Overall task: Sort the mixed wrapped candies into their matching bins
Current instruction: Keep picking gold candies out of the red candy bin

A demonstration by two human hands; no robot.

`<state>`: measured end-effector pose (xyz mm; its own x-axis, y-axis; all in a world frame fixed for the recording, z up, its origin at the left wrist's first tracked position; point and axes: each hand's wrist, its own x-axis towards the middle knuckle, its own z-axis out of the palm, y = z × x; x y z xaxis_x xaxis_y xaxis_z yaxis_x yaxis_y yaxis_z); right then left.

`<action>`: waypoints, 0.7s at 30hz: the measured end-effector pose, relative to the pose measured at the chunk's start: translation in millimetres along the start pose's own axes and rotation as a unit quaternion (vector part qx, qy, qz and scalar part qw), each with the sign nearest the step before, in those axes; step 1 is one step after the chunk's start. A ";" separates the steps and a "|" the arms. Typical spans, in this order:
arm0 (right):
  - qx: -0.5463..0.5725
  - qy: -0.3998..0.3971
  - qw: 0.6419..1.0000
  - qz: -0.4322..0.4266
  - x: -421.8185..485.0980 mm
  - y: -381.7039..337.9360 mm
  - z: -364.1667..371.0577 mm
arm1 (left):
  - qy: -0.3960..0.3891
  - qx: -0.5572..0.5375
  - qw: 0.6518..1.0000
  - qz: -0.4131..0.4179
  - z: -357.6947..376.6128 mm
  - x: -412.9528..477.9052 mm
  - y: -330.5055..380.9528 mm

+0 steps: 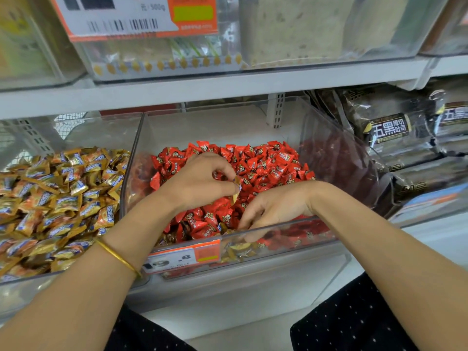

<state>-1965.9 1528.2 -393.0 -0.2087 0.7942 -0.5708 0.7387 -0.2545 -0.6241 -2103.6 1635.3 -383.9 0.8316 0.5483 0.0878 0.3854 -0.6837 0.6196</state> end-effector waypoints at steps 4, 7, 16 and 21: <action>-0.035 -0.008 0.999 0.030 8.2 -6.2 -0.1 | 0.061 -0.132 0.989 -0.020 -1.3 -2.8 9.9; -0.007 -0.012 0.999 0.034 9.7 -4.3 -1.5 | 0.055 -0.214 0.975 -0.034 -6.6 -8.7 14.2; 0.097 0.043 0.994 0.018 -9.0 9.3 -12.3 | -0.195 -0.133 0.967 -0.097 -6.7 -20.3 16.8; 0.107 0.022 0.994 0.010 -11.9 8.8 -8.5 | -0.264 0.084 0.960 -0.033 2.4 -15.7 8.6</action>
<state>-1951.5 1521.2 -387.2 -0.1646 0.8097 -0.5633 0.5874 -0.3783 -0.7154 -2112.4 1619.7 -381.8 0.8731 0.3022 -0.3826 0.4659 -0.7482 0.4724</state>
